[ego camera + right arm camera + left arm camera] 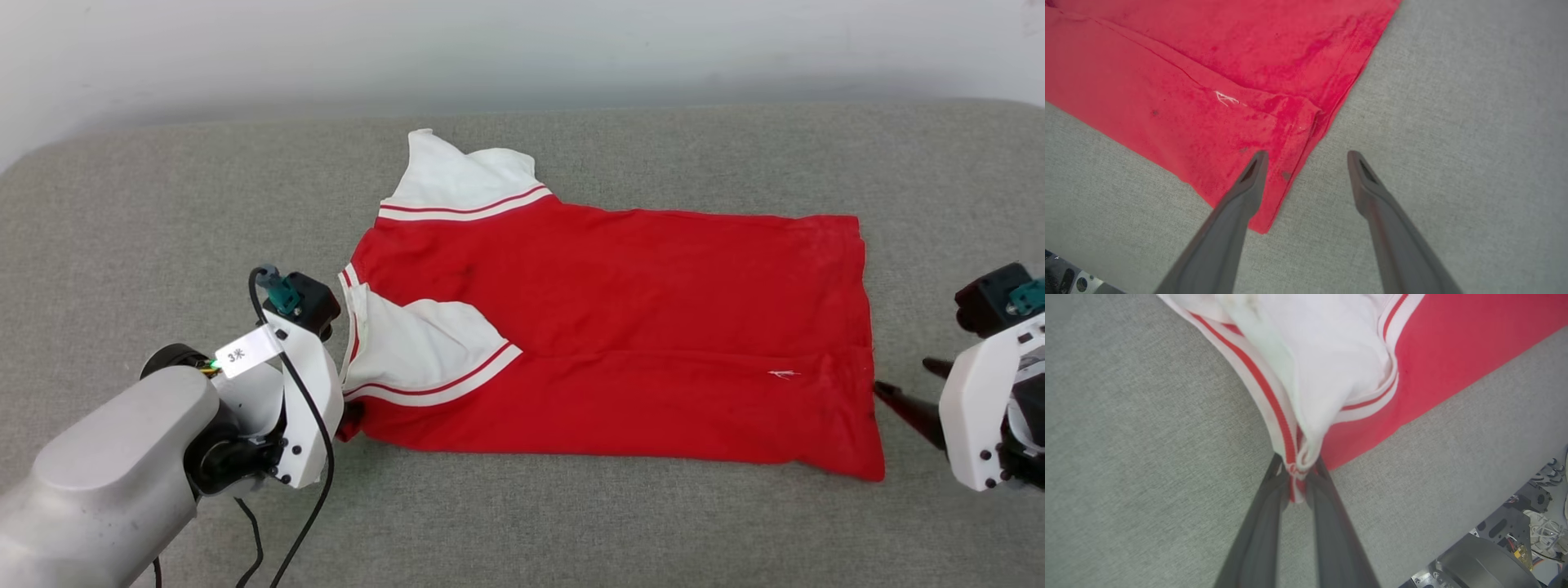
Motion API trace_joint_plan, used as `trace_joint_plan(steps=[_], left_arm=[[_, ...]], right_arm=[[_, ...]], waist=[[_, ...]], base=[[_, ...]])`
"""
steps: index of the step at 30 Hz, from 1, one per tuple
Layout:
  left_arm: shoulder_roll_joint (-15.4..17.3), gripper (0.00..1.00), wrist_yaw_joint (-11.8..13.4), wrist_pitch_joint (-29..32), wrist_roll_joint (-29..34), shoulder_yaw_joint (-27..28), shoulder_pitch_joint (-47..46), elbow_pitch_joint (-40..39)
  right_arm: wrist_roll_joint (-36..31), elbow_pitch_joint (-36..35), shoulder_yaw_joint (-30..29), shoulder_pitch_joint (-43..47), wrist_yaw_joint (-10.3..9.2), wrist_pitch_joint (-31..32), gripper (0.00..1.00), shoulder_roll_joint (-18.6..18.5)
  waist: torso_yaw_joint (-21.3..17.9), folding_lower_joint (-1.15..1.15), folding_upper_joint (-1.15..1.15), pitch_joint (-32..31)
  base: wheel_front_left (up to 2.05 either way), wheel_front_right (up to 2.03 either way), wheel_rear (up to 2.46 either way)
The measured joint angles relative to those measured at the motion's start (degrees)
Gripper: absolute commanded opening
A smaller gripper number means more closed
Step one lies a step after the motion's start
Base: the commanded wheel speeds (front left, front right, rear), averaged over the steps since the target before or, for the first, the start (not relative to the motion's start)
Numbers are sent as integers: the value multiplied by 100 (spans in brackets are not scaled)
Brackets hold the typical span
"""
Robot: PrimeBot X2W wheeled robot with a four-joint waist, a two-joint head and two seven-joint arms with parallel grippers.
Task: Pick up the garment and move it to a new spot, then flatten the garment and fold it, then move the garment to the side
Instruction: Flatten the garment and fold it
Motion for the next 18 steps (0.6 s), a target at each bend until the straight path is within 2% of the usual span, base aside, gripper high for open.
trace_joint_plan(steps=[4,8,11,18], left_arm=[[-16,0,0,-89,54,-4,-59,-37],[-49,0,0,-148,142,-27,-127,-41],[-94,0,0,-198,156,-41,-181,-40],[-121,0,0,-305,194,-104,-227,-9]], right_arm=[[108,87,14,32,0,394,100,165],[30,435,27,42,0,517,100,400],[-42,766,122,85,-1,537,100,609],[-26,1265,226,84,-13,349,100,780]], waist=[[35,0,0,90],[80,0,0,203],[126,0,0,284],[227,0,0,405]], base=[[0,0,0],[0,0,0],[0,0,0],[0,0,0]])
